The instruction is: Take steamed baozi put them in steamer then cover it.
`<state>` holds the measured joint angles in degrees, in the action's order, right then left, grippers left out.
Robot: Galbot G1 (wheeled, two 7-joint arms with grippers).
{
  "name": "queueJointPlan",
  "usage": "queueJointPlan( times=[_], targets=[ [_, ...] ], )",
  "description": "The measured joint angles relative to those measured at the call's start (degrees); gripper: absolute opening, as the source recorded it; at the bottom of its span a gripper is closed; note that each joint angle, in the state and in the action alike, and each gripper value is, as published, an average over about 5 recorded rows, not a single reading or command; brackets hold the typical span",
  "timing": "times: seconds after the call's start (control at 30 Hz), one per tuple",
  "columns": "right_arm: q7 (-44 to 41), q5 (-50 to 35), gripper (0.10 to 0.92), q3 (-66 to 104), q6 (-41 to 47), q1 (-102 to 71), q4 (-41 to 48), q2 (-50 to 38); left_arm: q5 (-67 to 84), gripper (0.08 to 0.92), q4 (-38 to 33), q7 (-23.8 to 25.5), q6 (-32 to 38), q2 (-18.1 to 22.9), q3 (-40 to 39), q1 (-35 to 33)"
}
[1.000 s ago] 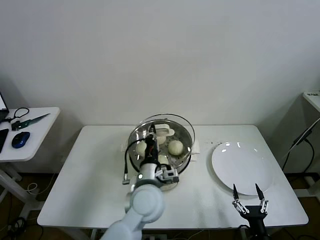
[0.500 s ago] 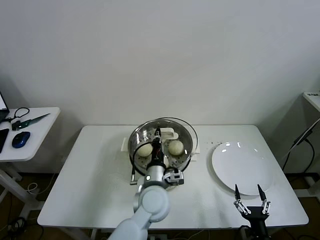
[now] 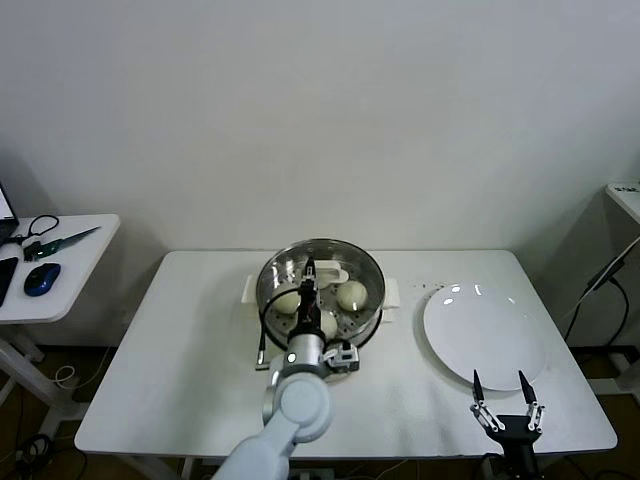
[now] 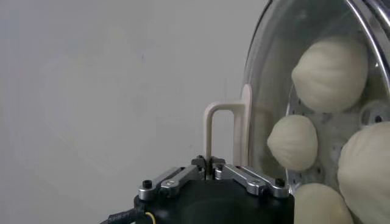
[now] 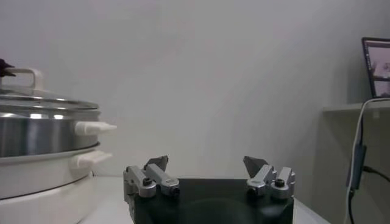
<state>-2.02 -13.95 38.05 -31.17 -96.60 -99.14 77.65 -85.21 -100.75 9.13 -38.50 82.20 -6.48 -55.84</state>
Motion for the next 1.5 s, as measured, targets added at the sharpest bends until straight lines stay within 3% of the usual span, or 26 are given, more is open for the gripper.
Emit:
queueJointPlan(
  times=[0.37, 0.47, 0.8, 1.17, 1.27, 1.5],
  targets=[
    [-0.1, 0.3, 0.823, 0.0, -0.3, 0.1, -0.1, 0.3, 0.5, 0.137, 1.2, -1.1, 0.5, 0.2, 0.2, 0.1],
    [-0.1, 0.3, 0.823, 0.0, -0.2, 0.2, -0.2, 0.3, 0.7, 0.173, 1.4, -1.3, 0.7, 0.0, 0.2, 0.1],
    [-0.1, 0.1, 0.823, -0.1, 0.7, 0.8, -0.3, 0.5, 4.5, 0.454, -1.7, -1.0, 0.1, -2.1, -0.8, -0.5],
    [1.5, -1.2, 0.823, -1.0, 3.2, 1.3, -0.5, 0.1, 20.6, 0.769, -12.1, -3.9, 2.4, -5.6, -0.9, -4.0],
    [2.1, -1.6, 0.823, -1.0, 3.9, 1.2, -0.5, -0.3, 28.2, 0.813, -15.3, -5.8, 5.1, -6.3, 0.9, -5.7],
    [2.7, -2.7, 0.823, -1.0, 4.8, 1.0, -0.4, -0.8, 47.3, 0.822, -20.6, -10.8, 14.3, -7.2, 9.3, -11.7]
  ],
)
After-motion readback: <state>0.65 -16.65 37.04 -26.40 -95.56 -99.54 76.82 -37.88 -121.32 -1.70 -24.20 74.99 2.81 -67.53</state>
